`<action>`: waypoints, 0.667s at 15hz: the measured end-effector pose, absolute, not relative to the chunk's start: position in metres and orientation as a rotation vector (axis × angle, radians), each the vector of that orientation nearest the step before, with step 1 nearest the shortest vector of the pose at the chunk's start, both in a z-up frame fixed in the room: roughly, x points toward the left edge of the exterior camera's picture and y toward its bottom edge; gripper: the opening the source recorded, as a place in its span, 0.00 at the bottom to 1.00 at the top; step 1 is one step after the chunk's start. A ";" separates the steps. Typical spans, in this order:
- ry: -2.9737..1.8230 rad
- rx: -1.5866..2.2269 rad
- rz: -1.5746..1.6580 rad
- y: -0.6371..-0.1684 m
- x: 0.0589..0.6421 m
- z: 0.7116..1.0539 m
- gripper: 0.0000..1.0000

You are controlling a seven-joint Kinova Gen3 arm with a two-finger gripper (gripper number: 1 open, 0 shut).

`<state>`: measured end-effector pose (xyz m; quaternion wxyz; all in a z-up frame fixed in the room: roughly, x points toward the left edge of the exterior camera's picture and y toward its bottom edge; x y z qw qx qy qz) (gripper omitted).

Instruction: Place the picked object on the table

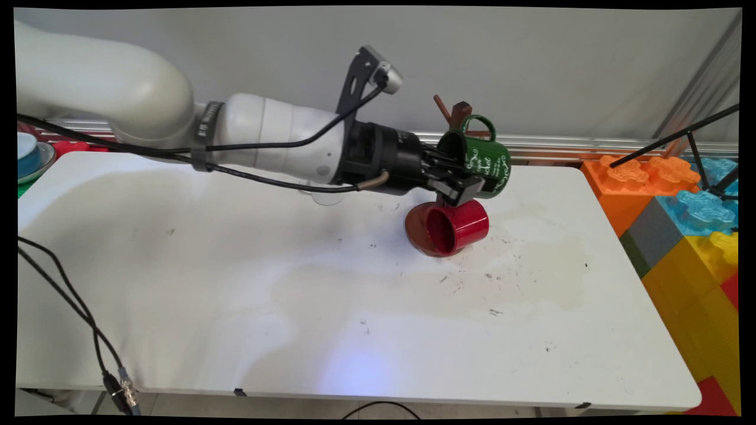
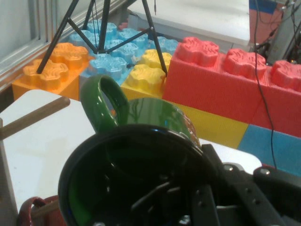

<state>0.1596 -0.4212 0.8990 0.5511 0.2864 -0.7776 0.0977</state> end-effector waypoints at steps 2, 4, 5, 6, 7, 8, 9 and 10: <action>-1.862 0.653 0.238 -0.418 0.168 0.903 0.00; -1.887 0.631 0.247 -0.416 0.175 0.907 0.00; -1.902 0.619 0.253 -0.415 0.179 0.908 0.00; -1.915 0.611 0.258 -0.414 0.182 0.909 0.00; -1.939 0.598 0.270 -0.413 0.187 0.910 0.00; -1.965 0.584 0.283 -0.413 0.193 0.910 0.00; -1.987 0.572 0.293 -0.412 0.197 0.911 0.00; -2.014 0.554 0.306 -0.412 0.202 0.911 0.00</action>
